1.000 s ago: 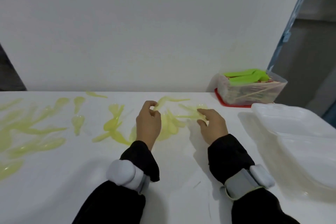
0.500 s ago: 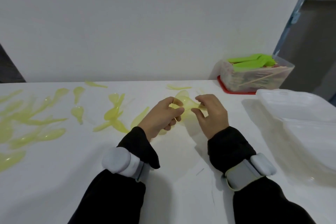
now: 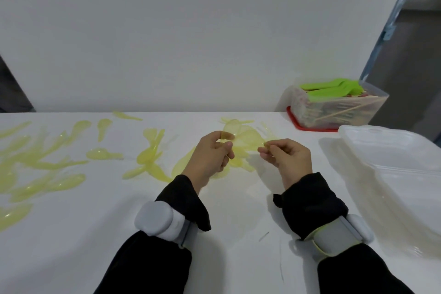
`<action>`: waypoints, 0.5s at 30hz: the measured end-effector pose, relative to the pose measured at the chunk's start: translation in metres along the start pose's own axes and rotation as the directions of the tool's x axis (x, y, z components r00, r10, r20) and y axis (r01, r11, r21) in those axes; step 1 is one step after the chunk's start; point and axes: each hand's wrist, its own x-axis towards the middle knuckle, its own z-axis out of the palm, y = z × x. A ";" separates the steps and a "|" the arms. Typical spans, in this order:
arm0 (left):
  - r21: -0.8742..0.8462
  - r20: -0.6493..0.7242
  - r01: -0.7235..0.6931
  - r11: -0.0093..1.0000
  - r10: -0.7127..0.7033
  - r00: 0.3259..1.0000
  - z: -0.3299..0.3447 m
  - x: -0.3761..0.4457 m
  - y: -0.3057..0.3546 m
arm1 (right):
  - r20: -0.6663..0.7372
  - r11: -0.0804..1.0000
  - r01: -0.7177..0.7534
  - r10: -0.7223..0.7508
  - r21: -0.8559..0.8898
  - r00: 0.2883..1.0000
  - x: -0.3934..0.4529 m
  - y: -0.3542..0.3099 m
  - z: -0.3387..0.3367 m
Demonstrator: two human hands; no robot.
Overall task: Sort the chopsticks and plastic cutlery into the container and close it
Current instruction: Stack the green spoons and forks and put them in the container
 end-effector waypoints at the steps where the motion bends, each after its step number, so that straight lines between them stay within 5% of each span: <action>1: -0.024 -0.005 0.002 1.000 -0.002 1.000 0.000 0.000 0.000 | 0.026 0.999 -0.034 0.034 0.026 0.999 -0.001 0.000 0.000; 9: -0.044 -0.138 0.067 0.997 -0.072 0.988 0.024 0.000 -0.001 | 0.220 0.958 -0.181 0.132 0.223 0.967 -0.008 -0.003 0.006; 15: -0.130 -0.047 0.165 0.978 -0.172 0.984 0.041 -0.007 -0.003 | 0.165 0.995 -0.086 0.076 0.053 0.983 -0.010 0.002 0.006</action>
